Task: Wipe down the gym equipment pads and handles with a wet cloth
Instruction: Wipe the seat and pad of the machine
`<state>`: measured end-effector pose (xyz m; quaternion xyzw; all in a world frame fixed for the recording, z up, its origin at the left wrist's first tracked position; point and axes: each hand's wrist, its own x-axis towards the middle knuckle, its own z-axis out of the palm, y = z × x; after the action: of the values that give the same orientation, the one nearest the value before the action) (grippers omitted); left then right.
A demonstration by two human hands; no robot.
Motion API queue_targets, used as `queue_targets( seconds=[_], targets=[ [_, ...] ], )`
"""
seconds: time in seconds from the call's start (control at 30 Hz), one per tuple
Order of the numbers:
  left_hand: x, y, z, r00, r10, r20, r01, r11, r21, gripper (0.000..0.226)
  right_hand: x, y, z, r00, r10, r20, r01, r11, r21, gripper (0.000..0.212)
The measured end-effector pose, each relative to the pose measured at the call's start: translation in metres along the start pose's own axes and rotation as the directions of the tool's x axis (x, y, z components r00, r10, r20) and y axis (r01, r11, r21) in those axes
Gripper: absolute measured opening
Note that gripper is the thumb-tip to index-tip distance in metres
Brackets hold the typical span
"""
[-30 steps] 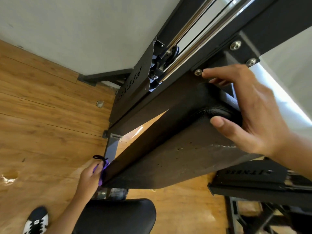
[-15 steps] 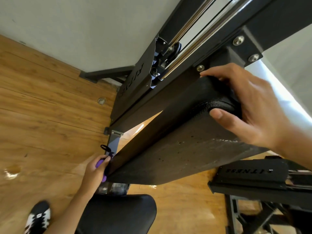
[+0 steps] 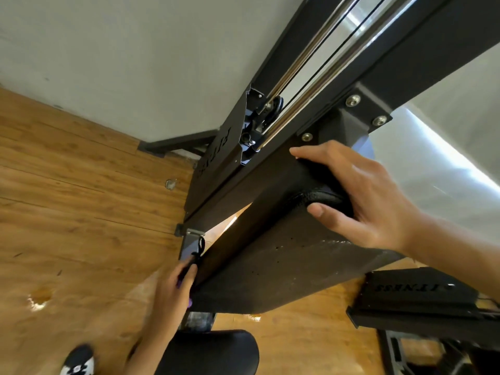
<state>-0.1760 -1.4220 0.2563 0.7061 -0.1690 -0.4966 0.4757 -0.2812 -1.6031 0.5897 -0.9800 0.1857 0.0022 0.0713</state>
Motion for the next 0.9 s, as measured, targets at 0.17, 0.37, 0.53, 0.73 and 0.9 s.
queue_targets(
  seconds=[0.17,0.37,0.53,0.73,0.9],
  targets=[
    [-0.010,0.012,0.008,0.991,-0.117,-0.066,0.106,0.984,-0.144,0.042,0.000,0.005,0.002,0.999,-0.040,-0.005,0.040,0.999,-0.016,0.062],
    [-0.047,0.118,0.012,0.970,0.225,-0.096,-0.242,0.935,-0.258,0.034,-0.003,0.004,0.002,1.000,-0.015,-0.015,0.016,1.000,0.011,0.065],
    [-0.071,0.240,0.014,0.821,0.571,-0.015,-0.554,0.790,-0.261,0.029,-0.003,0.001,0.000,0.999,0.018,-0.038,-0.018,1.000,0.005,0.068],
    [-0.069,0.242,0.010,0.823,0.568,-0.024,-0.554,0.792,-0.257,0.026,-0.003,0.004,0.002,0.998,0.036,-0.057,-0.036,0.999,0.010,0.072],
    [-0.068,0.267,0.014,0.834,0.551,-0.026,-0.534,0.796,-0.285,0.025,-0.005,0.003,0.003,0.997,0.048,-0.063,-0.046,0.998,0.034,0.075]
  ],
)
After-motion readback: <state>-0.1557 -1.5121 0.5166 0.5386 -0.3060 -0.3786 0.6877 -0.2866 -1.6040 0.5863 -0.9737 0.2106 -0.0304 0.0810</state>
